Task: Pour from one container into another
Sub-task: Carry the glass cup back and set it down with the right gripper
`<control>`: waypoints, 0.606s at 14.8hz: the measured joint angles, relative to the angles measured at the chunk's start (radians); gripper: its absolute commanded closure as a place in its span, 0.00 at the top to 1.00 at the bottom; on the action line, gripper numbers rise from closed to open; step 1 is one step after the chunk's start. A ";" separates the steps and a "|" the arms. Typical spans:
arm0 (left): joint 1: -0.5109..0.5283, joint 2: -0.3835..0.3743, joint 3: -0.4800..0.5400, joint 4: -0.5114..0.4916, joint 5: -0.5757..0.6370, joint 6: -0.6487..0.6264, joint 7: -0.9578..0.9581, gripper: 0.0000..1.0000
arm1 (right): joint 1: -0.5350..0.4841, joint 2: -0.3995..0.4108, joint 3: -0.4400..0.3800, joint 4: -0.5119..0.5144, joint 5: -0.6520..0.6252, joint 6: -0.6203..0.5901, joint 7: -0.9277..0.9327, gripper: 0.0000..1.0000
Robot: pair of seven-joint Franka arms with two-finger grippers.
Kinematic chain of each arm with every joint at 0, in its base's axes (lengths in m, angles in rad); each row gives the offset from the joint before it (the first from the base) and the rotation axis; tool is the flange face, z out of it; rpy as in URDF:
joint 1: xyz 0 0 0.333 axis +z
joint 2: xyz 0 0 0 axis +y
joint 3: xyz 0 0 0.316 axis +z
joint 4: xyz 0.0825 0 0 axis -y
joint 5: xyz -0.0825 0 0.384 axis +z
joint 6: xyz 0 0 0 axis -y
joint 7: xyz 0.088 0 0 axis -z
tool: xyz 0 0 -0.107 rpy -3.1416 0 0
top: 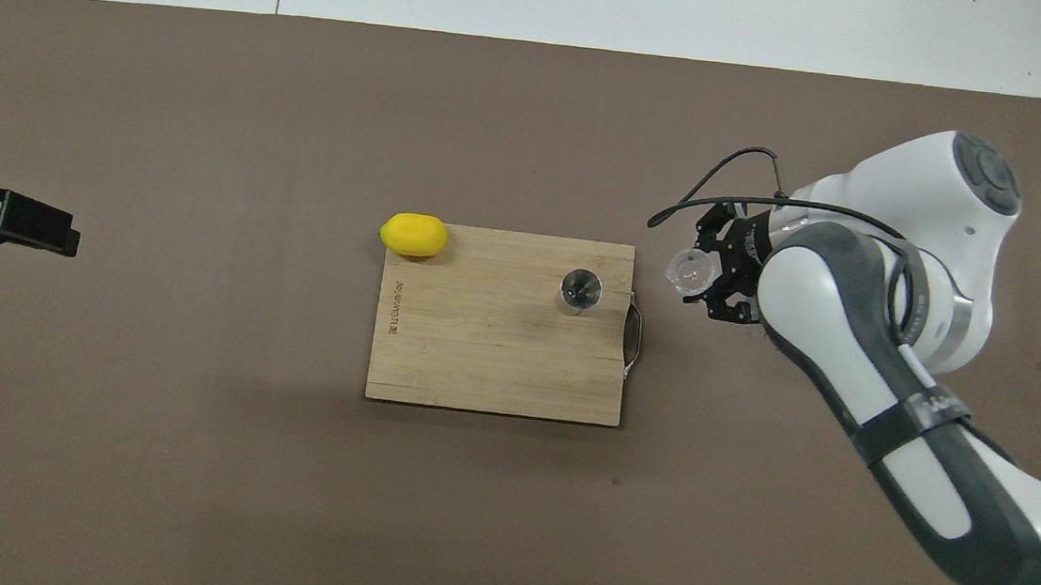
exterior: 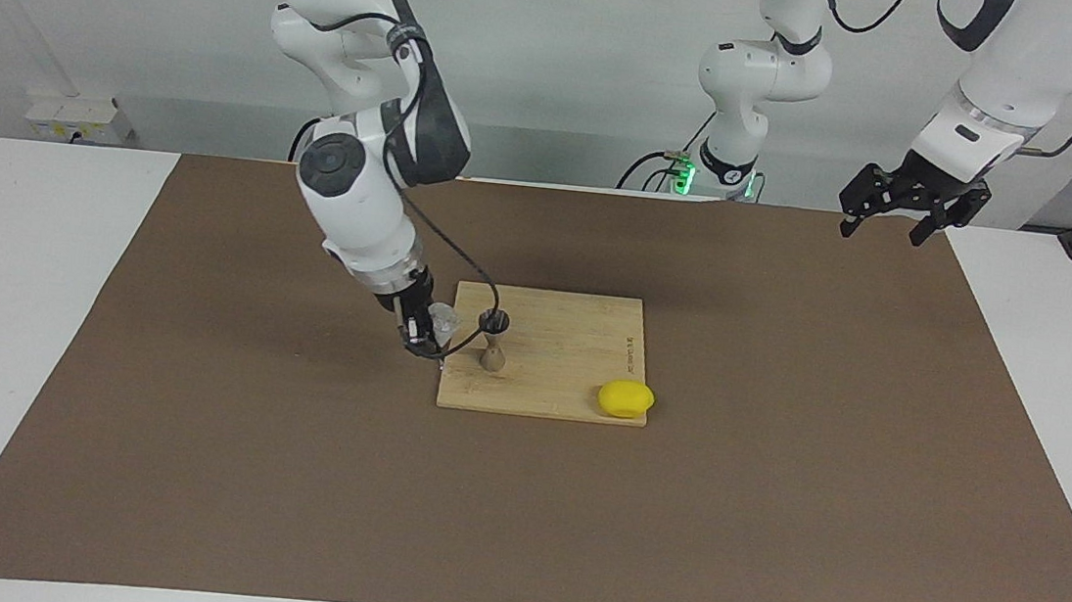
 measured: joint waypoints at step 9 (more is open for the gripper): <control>0.000 0.000 0.000 0.000 0.000 0.000 0.000 1.00 | -0.206 0.018 -0.001 -0.190 0.245 0.041 -0.447 0.09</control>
